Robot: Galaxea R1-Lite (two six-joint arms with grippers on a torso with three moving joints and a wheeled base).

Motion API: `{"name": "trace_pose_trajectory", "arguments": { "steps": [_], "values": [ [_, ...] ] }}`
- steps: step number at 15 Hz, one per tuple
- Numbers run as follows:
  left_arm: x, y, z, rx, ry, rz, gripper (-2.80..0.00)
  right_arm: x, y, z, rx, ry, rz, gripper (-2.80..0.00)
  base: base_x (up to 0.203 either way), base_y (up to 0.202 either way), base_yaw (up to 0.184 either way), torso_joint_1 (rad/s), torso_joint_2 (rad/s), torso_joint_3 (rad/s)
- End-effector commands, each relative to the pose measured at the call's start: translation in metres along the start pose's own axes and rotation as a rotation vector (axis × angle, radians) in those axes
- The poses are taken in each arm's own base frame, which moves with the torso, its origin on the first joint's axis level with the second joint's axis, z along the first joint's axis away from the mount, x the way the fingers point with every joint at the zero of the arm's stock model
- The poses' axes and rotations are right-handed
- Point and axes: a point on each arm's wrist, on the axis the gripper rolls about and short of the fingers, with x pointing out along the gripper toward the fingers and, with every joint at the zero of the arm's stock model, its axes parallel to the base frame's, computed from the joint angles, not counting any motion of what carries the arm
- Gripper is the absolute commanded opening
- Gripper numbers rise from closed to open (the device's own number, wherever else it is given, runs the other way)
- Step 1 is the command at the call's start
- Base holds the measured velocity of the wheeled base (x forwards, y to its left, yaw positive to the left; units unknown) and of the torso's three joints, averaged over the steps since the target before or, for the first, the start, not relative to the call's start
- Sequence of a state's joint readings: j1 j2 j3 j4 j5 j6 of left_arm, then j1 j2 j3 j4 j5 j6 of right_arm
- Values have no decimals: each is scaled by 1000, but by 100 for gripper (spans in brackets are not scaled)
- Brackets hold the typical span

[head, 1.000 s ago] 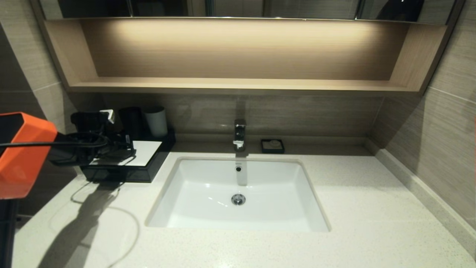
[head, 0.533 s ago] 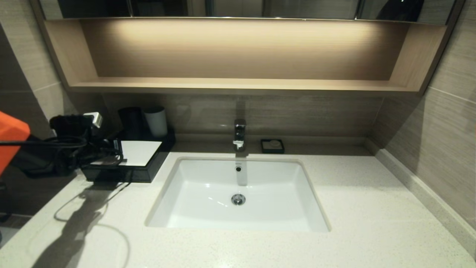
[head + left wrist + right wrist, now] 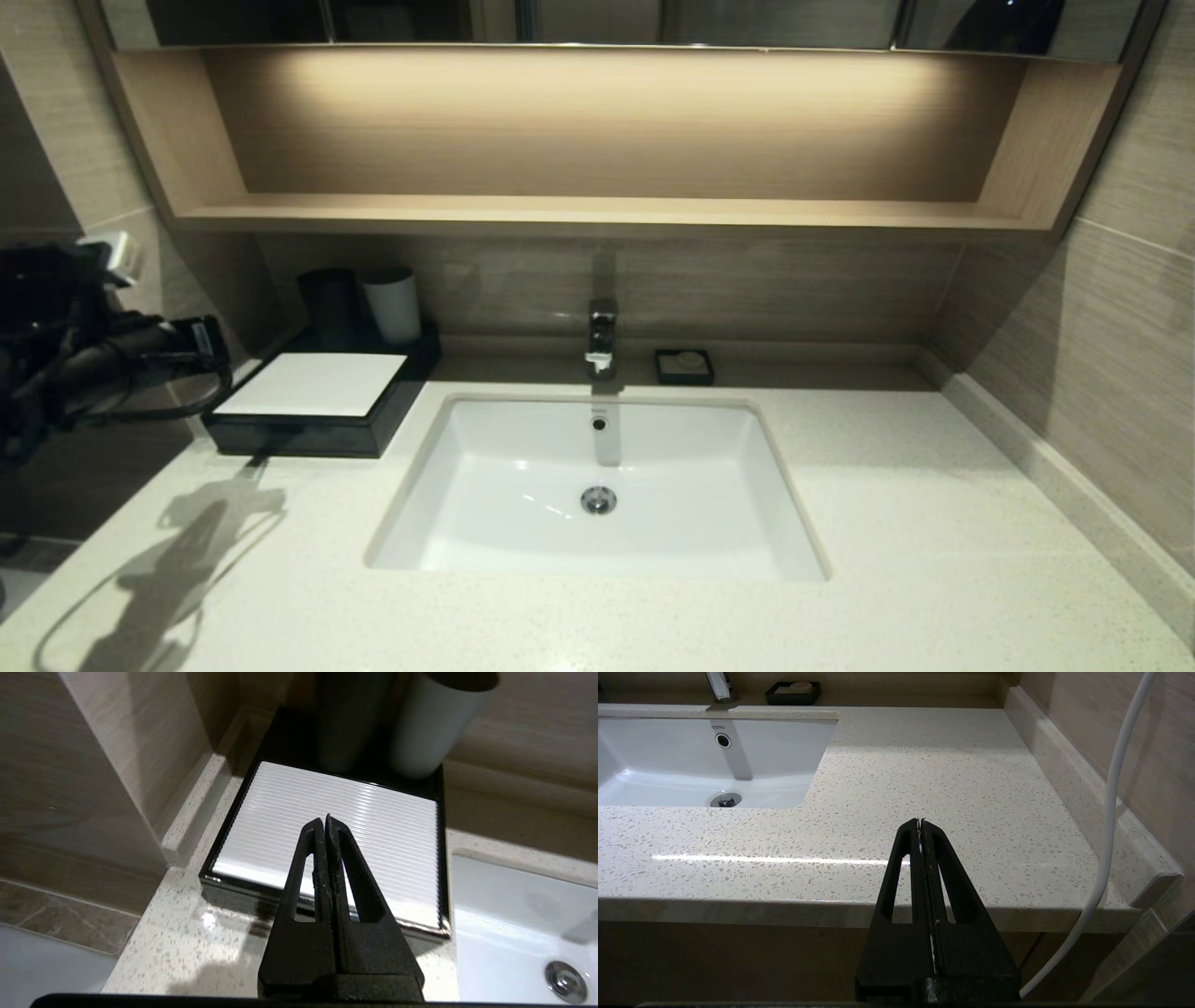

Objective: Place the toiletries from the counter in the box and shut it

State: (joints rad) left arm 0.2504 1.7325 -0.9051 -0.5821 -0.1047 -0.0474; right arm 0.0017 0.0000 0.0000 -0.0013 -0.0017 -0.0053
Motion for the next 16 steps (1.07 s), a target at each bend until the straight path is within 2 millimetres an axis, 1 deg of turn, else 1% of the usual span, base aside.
{"name": "trace_pose_trajectory", "arguments": {
  "steps": [1,3,5,8,9,11,12,16],
  "values": [
    [-59,-8,17,13,-102,-10,-280,0,0,0,-1,0,0,-280,0,0,0,0,0,0],
    [-91,-12,17,19,-144,-16,-280,0,0,0,-1,0,0,-280,0,0,0,0,0,0],
    [-121,-16,10,26,-169,-23,-280,0,0,0,-1,1,0,-280,0,0,0,0,0,0],
    [-160,-26,-15,75,-176,-62,-280,0,0,0,-1,1,1,-280,0,0,0,0,0,0],
    [-170,-27,-22,99,-178,-70,-280,0,0,0,-1,0,0,-280,0,0,0,0,0,0],
    [-190,-29,-29,126,-220,-77,-280,0,0,0,-1,1,0,-280,0,0,0,0,0,0],
    [-198,-29,-36,131,-225,-85,-280,0,0,0,-1,1,0,-280,0,0,0,0,0,0],
    [-232,-31,-71,140,-252,-120,-280,0,0,0,-1,1,0,-280,0,0,0,0,0,0]
  ]
}}
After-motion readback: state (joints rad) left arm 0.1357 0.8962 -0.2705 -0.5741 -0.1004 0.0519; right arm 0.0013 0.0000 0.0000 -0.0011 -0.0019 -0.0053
